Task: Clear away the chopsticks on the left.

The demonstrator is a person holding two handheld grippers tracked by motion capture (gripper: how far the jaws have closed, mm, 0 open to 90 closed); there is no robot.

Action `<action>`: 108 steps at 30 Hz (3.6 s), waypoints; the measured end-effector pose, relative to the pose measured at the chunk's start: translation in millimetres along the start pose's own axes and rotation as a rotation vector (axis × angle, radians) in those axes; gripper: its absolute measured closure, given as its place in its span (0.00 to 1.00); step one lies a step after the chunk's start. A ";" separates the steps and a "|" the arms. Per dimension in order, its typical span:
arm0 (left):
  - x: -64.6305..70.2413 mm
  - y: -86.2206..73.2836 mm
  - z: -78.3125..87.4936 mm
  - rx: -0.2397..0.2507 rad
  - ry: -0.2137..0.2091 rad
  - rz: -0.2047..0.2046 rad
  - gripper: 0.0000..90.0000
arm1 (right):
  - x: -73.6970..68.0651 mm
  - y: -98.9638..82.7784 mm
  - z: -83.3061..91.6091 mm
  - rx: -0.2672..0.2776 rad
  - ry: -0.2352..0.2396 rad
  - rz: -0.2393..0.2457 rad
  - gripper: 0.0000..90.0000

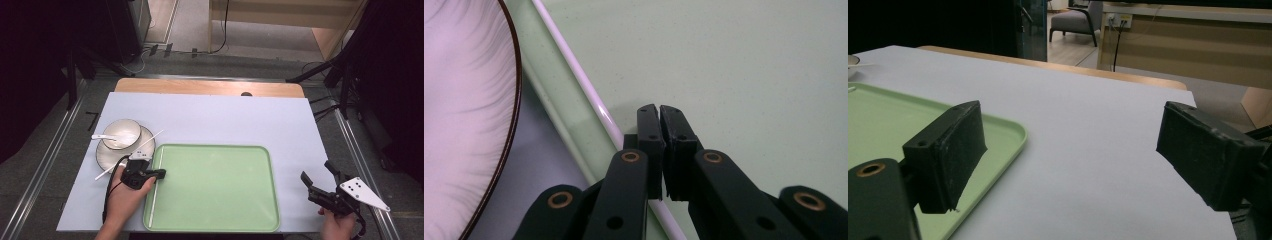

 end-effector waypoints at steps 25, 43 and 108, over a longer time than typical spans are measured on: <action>-43.7 22.7 66.5 0.136 0.056 -0.082 0.72 | -0.2 0.2 0.3 0.001 0.001 -0.003 0.14; -95.1 17.3 88.1 0.137 0.160 -0.053 0.71 | 0.8 0.0 1.9 0.002 -0.005 -0.008 0.14; 72.1 -28.1 -1.9 -0.061 -0.070 -0.112 0.95 | 1.8 1.0 1.0 0.007 -0.002 -0.006 0.14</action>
Point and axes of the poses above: each handheld gripper's, and its own axes: z roughly backward along the jaws, y roughly out of its top, x roughly to its right, the point moved 9 cm from there along -z, roughly forward along the jaws, and after that the axes turned 11 degrees about z, right-handed, at the moved point
